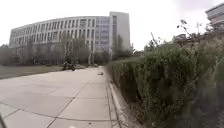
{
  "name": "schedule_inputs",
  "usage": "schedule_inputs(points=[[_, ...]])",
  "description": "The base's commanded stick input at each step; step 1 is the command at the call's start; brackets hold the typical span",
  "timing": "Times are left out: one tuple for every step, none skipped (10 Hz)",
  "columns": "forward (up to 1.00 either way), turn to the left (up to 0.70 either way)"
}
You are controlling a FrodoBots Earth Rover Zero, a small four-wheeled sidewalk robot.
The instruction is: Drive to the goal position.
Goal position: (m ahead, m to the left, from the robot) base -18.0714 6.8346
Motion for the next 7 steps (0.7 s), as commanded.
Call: schedule_inputs(points=[[0.06, 0.00], [0.09, 0.00], [0.29, 0.00], [0.70, 0.00], [0.70, 0.00], [0.70, 0.21], [0.70, 0.35]])
